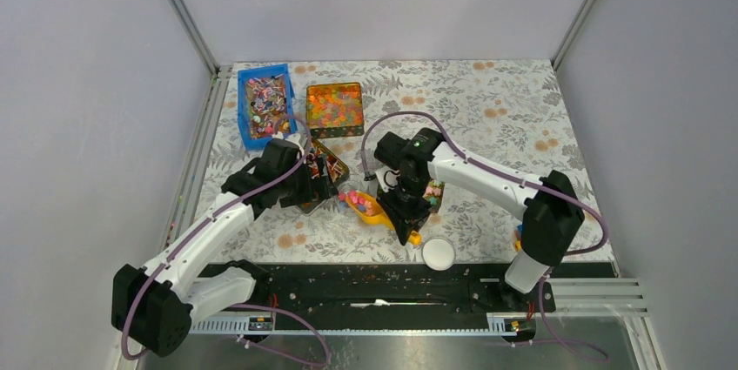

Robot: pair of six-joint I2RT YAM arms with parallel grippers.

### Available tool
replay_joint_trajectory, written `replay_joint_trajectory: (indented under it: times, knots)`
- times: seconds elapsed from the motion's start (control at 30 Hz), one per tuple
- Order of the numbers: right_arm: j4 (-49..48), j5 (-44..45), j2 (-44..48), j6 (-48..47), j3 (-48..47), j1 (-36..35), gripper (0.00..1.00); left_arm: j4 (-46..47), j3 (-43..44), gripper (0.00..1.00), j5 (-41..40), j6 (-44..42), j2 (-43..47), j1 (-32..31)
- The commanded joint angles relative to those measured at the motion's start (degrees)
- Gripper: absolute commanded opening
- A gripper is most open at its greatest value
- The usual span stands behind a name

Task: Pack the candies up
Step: Place the fake candies in the packing bottle.

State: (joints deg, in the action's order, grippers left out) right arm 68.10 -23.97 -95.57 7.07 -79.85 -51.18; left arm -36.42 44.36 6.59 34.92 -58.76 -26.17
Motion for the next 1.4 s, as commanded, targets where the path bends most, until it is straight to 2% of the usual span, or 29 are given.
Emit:
replay_joint_trajectory:
  times: [0.0,0.47,1.37]
  knots:
    - [1.2,-4.3,-2.1,-0.3,-4.7,-0.6,0.0,0.9,1.1,0.97,1.3,-0.5,-0.6,0.3]
    - [4.2,-5.4,-8.4,3.9,-8.2,-0.4,0.0,0.2,2.1,0.99,1.4,-1.9,-0.3,0.3]
    - [10.2,-20.1,-14.3,10.2,-13.0,4.3,0.0,-0.6,2.3,0.99,1.4,-2.7,0.3,0.3]
